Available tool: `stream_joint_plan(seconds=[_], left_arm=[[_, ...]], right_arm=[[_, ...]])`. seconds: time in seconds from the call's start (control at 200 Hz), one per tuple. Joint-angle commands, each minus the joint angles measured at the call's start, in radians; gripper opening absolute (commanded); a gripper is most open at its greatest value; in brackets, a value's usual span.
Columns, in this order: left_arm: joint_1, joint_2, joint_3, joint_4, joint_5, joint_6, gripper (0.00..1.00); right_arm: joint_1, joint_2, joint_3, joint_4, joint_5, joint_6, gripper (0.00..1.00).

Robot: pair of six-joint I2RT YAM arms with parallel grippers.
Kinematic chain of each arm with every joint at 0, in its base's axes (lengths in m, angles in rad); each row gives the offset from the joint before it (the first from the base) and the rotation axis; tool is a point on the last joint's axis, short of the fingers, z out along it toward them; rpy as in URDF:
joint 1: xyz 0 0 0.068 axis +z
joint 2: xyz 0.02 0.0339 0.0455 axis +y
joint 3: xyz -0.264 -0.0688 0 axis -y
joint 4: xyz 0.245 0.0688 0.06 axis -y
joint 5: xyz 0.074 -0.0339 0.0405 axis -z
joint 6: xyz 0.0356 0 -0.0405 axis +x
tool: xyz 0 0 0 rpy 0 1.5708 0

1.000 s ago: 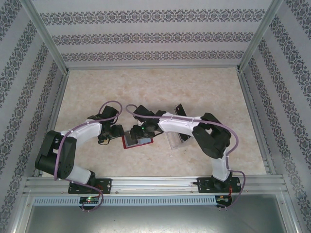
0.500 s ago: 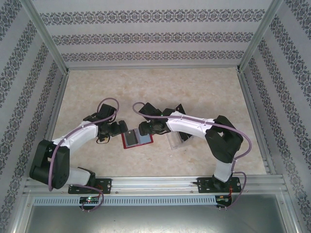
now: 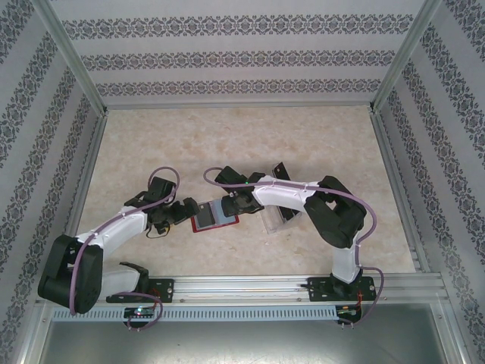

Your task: Put the credit cards into the card holder

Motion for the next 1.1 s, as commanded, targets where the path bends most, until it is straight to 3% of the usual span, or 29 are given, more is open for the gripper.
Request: stream_joint_plan(seconds=[0.0,0.215,0.445,0.56,0.769,1.094], left_arm=[[-0.005,0.022,-0.035,0.138,0.119,-0.041,1.00],[-0.007,0.040,-0.006,0.102,0.092,-0.037,1.00],[-0.048,0.043,0.128,-0.196,-0.170,0.072,0.99],[-0.062,0.078,0.164,-0.254,-0.234,0.107,0.96],[-0.068,0.150,0.167,-0.209,-0.236,0.116,0.93],[-0.074,0.182,0.156,-0.178,-0.238,0.119,0.92]], right_arm=[[-0.006,0.002,0.013,-0.012,0.017,-0.002,0.51],[0.024,-0.092,-0.005,0.010,-0.023,0.031,0.50],[0.064,-0.102,-0.020,0.087,-0.111,0.094,0.44],[0.065,-0.074,-0.041,0.159,-0.186,0.132,0.37],[0.066,-0.021,-0.070,0.251,-0.262,0.176,0.22],[0.066,0.003,-0.113,0.288,-0.270,0.191,0.21]])
